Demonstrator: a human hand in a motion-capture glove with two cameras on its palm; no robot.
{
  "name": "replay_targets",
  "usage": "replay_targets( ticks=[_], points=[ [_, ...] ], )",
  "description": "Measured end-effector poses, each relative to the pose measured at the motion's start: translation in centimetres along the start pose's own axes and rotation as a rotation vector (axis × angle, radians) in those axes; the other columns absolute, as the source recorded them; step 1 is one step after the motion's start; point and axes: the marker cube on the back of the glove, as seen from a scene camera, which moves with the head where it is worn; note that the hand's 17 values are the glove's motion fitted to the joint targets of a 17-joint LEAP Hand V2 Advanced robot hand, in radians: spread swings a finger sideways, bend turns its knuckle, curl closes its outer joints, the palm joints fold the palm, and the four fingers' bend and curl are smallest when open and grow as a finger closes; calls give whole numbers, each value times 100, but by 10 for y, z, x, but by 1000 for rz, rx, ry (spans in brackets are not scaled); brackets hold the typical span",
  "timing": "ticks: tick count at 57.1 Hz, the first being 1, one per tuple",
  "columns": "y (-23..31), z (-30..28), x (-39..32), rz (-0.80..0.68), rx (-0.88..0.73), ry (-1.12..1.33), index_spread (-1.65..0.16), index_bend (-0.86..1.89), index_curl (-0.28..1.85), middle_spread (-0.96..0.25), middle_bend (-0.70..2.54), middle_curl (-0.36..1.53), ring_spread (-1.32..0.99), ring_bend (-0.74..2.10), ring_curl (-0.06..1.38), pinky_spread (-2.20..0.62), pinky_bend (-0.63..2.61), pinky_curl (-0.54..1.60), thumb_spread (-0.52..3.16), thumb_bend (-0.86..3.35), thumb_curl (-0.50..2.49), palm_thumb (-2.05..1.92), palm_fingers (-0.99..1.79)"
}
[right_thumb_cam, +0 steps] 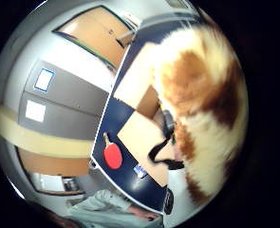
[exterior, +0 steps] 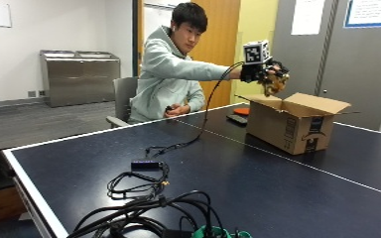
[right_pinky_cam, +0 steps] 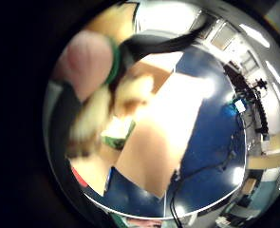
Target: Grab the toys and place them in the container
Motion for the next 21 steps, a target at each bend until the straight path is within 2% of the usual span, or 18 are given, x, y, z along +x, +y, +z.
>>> replay_targets(
  ticks=[2, 3, 7, 11, 15, 17, 21],
  points=[
    [-4, 4, -8, 129, -31, -95, -32, 26, 90, -22, 42, 61, -25, 60, 49, -12, 109, 47, 100, -10, 74, 35, -29],
    [-6, 4, -7, 183, -36, -125, -31, 21, 87, -19, 38, 59, -22, 53, 48, -9, 109, 46, 102, -10, 72, 30, -37],
    [-4, 6, -5, 214, -32, -120, -29, 8, 74, -12, 23, 52, -13, 30, 38, -2, 105, 41, 106, -9, 64, 15, -41],
    [-1, -7, 7, 199, -35, -231, -27, 6, 65, -7, 14, 47, -7, 19, 32, 2, 101, 38, 109, -6, 58, 9, -36],
    [17, -10, 22, -1, -7, -18, -26, 6, 58, -4, 12, 44, -4, 16, 30, 5, 98, 37, 111, -4, 54, 6, -32],
    [25, -12, 19, 21, 18, 64, -25, 8, 55, -3, 11, 42, -2, 15, 29, 6, 96, 36, 112, -3, 53, 6, -31],
    [37, -20, 11, 54, 40, 39, -24, 12, 52, -2, 11, 39, 0, 15, 28, 7, 91, 35, 117, -1, 50, 7, -26]
  ],
)
